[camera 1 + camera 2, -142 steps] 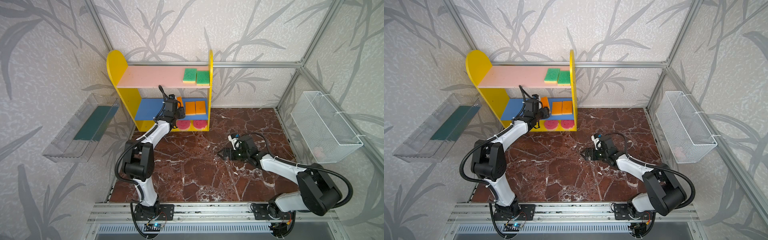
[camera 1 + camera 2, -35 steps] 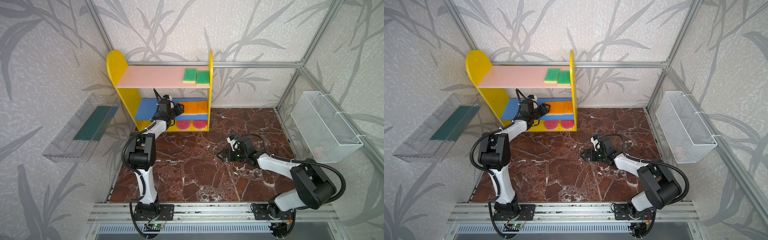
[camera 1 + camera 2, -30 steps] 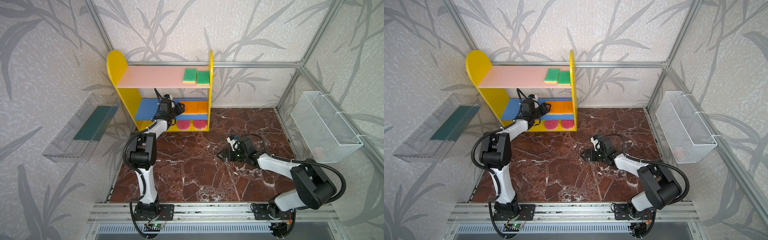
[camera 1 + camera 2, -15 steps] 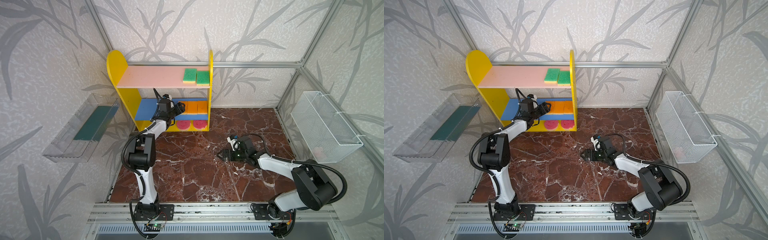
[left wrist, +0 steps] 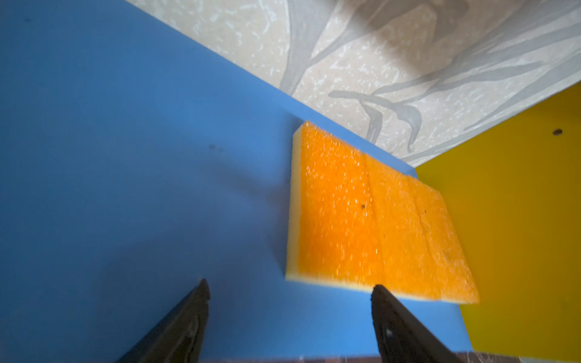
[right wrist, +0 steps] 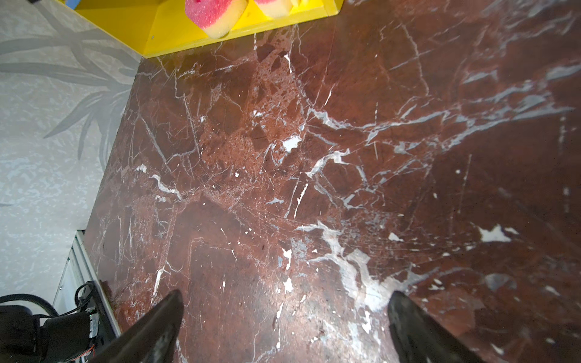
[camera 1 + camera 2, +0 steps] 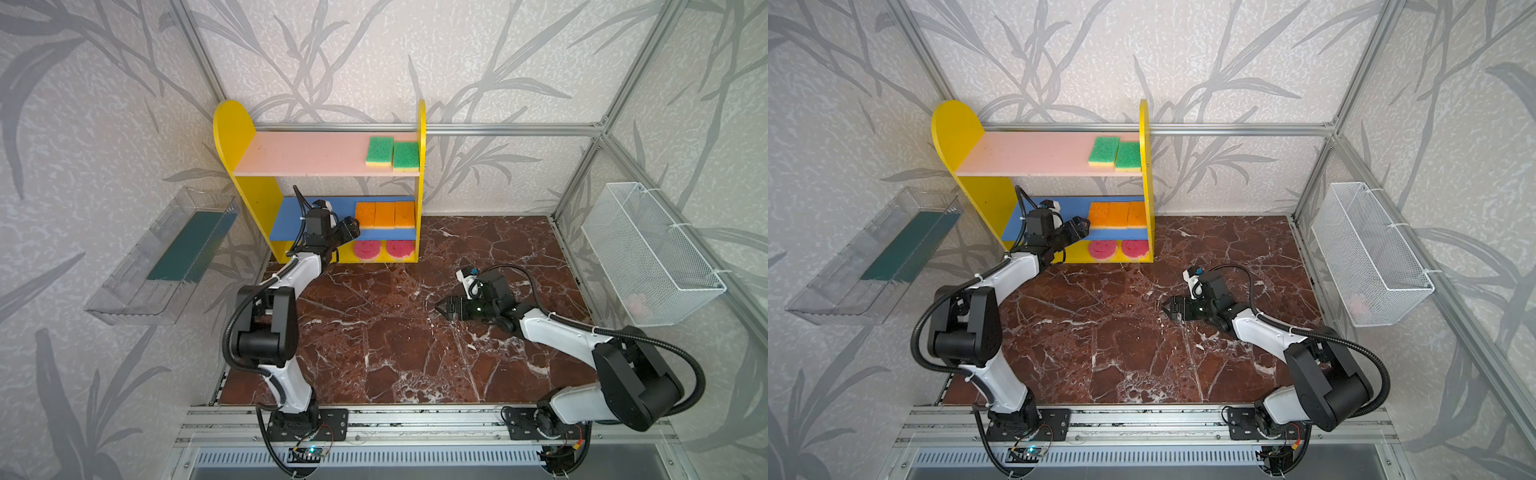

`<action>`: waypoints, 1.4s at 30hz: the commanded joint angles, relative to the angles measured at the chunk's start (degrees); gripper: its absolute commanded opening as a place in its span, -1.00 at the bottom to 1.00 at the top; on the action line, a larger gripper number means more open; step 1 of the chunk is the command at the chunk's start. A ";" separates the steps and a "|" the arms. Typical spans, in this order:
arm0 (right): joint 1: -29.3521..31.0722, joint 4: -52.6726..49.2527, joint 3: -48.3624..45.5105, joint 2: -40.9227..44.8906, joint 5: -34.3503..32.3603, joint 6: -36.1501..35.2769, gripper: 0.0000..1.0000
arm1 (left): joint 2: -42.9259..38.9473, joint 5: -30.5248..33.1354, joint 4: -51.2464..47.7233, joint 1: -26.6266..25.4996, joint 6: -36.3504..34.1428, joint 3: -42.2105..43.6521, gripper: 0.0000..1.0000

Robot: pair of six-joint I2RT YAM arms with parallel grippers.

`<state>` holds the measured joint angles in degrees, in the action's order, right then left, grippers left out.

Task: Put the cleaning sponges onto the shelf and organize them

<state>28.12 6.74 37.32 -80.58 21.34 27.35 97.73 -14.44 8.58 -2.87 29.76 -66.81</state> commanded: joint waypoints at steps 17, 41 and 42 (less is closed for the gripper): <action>-0.52 3.03 -11.52 26.89 -32.87 -15.00 0.98 | -41.12 24.01 -9.87 -0.55 -5.86 32.57 0.81; -12.74 46.26 -27.34 11.24 -46.14 -27.31 0.98 | -15.83 32.64 37.50 1.73 -25.99 44.66 0.99; -12.74 44.49 -28.75 14.49 -45.98 -26.55 0.98 | -14.42 33.25 41.94 1.82 -25.50 46.60 0.99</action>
<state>15.62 45.21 9.13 -71.57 -22.00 0.64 81.95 15.90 37.63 -1.39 6.07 -23.09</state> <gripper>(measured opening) 0.990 0.994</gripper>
